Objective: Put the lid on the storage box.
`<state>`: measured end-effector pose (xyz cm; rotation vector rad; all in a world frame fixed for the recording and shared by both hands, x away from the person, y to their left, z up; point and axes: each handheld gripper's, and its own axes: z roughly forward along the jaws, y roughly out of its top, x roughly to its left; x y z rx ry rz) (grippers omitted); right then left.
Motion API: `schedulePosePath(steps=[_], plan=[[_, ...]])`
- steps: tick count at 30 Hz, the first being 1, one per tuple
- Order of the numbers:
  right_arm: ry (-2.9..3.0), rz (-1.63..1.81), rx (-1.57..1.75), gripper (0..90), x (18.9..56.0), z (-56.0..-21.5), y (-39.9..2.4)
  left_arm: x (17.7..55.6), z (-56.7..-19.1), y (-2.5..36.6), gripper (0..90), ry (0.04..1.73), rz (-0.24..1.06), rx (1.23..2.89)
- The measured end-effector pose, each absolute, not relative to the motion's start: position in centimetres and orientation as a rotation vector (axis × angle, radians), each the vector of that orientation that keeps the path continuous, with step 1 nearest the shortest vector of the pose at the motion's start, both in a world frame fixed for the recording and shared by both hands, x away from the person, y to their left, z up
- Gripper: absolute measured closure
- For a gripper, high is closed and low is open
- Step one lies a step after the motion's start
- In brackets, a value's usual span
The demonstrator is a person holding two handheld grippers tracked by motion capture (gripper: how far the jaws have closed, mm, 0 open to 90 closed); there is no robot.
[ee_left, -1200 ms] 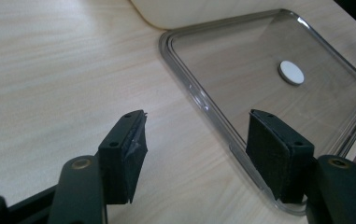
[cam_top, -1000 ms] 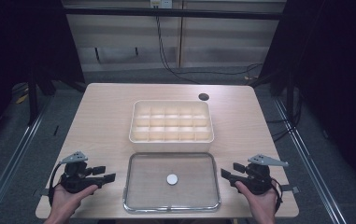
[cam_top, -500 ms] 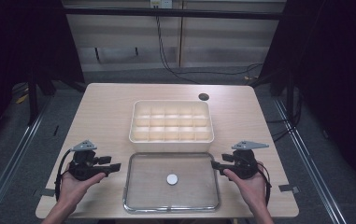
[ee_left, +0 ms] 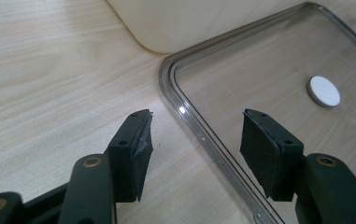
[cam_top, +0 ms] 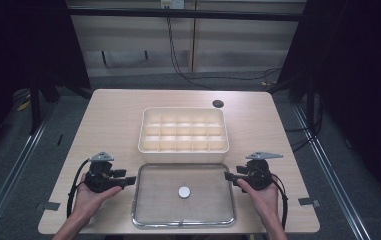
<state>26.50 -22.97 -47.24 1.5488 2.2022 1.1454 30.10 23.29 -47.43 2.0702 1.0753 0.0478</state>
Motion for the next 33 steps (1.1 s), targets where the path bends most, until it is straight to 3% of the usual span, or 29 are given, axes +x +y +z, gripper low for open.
schedulePosePath(steps=[14,33], plan=[[2.234,1.068,1.589,43.3,27.0,-49.5,-22.9,29.9,-48.8,22.2,46.6,1.037,0.017,2.149],[2.24,1.043,1.518,45.0,26.5,-49.8,-21.2,29.1,-49.3,20.6,48.5,0.985,0.0,2.164]])
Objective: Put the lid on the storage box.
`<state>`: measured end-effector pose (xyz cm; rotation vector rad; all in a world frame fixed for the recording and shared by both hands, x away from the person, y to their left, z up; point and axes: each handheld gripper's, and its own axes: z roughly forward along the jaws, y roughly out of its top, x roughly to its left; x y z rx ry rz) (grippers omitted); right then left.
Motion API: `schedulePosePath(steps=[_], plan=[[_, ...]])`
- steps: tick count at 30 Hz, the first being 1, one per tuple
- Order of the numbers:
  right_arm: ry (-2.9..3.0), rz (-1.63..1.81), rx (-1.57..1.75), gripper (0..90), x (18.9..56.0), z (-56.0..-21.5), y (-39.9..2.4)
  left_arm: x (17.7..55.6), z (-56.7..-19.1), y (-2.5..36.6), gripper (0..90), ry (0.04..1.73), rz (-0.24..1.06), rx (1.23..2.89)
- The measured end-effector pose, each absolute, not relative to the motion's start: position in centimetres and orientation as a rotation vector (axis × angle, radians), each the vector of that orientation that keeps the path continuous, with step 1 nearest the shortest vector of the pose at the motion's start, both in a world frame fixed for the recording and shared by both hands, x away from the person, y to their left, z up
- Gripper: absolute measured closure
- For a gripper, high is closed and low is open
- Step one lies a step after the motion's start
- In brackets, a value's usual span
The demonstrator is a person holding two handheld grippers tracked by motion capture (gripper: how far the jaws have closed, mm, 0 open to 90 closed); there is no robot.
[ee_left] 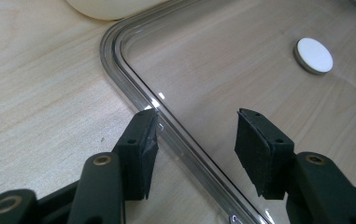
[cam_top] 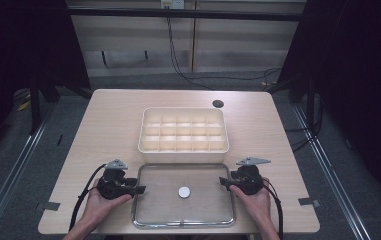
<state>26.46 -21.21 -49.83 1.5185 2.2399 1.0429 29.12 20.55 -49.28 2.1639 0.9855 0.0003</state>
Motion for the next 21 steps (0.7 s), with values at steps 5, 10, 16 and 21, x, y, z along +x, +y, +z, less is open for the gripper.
schedulePosePath(steps=[5,10,16,21], plan=[[2.198,1.121,1.592,44.4,26.4,-50.0,-21.6,29.0,-49.3,20.5,51.2,0.971,0.022,2.176],[2.128,1.252,1.755,51.1,26.5,-50.3,-22.8,29.1,-49.3,20.6,52.6,0.974,0.029,2.177],[2.05,1.413,1.89,54.8,26.4,-50.6,-24.1,29.0,-49.3,20.6,53.6,0.969,0.029,2.181],[2.015,1.479,1.935,55.7,26.1,-50.6,-24.5,29.0,-49.3,20.6,53.3,0.968,0.029,2.179]])
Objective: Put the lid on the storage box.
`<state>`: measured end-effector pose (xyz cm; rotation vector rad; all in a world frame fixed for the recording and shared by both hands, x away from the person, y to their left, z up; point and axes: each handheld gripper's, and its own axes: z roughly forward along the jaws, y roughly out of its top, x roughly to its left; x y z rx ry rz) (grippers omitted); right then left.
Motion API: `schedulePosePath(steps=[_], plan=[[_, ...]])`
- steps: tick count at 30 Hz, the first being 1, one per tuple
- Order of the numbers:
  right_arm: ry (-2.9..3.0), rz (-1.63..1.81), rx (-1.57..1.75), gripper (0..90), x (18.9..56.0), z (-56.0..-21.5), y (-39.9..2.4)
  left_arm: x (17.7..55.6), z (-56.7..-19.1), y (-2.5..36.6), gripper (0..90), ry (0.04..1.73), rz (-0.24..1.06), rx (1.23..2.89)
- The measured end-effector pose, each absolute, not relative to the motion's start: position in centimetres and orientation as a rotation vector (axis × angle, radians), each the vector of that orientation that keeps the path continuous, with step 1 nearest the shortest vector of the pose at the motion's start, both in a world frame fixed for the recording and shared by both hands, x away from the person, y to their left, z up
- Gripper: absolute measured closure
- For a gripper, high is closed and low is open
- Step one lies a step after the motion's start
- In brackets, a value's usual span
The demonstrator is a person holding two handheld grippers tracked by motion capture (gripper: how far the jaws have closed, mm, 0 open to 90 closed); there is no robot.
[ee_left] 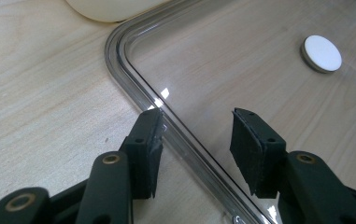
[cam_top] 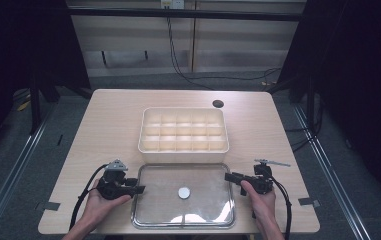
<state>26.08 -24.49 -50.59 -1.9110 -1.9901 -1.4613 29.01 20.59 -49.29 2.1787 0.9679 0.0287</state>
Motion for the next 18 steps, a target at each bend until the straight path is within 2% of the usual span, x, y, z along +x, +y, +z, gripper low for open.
schedulePosePath(steps=[18], plan=[[-1.83,-1.531,-1.888,57.3,25.49,-50.64,-25.06,28.92,-49.33,20.81,53.5,0.965,0.032,2.175]])
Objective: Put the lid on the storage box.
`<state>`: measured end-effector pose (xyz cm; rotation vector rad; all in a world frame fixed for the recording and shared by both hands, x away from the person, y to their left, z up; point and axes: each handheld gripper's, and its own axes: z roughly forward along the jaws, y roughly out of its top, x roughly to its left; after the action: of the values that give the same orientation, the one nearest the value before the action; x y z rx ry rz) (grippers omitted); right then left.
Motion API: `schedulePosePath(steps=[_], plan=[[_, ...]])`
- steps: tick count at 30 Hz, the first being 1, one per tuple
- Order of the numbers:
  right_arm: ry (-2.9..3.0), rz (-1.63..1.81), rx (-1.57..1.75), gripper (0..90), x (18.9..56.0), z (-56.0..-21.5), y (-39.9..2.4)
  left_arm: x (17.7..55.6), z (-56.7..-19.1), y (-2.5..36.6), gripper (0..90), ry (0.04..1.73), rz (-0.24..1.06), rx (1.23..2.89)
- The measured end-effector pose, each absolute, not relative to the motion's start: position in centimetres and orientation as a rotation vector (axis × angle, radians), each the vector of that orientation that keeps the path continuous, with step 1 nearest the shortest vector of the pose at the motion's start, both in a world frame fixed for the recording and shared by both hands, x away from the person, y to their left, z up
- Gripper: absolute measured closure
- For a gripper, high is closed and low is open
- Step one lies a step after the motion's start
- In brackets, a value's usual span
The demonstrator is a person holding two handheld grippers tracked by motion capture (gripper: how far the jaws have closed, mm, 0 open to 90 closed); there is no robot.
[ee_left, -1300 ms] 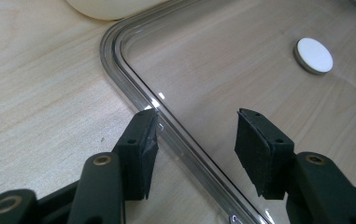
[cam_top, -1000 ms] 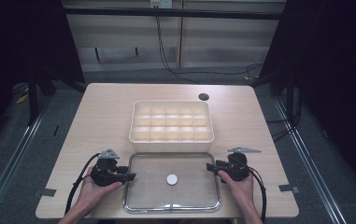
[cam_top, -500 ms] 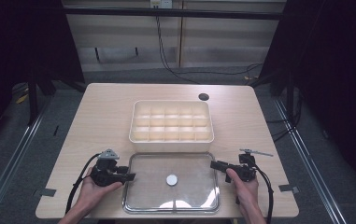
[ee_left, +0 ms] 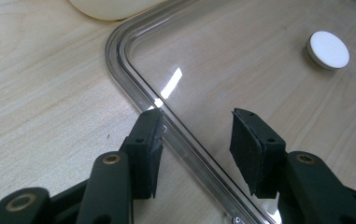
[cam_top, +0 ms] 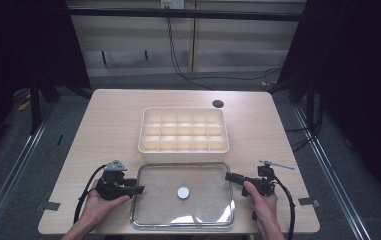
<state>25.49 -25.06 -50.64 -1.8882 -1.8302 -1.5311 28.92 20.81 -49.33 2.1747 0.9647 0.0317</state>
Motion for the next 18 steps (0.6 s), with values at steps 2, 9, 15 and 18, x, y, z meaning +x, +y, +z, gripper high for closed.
schedulePosePath(steps=[2,9,15,18], plan=[[-1.807,-1.513,-1.835,59.8,25.6,-50.87,-24.86,28.86,-49.37,20.73,54.2,0.961,0.027,2.17],[-1.842,-1.509,-1.802,63.1,25.7,-50.65,-24.66,28.91,-49.39,20.7,54.0,0.956,0.011,2.166],[-1.836,-1.514,-1.774,63.6,25.89,-50.69,-24.66,28.91,-49.41,20.7,53.4,0.957,0.012,2.164],[-1.878,-1.454,-1.772,63.9,26.08,-50.97,-24.54,28.96,-49.36,20.77,52.8,0.959,0.001,2.167]])
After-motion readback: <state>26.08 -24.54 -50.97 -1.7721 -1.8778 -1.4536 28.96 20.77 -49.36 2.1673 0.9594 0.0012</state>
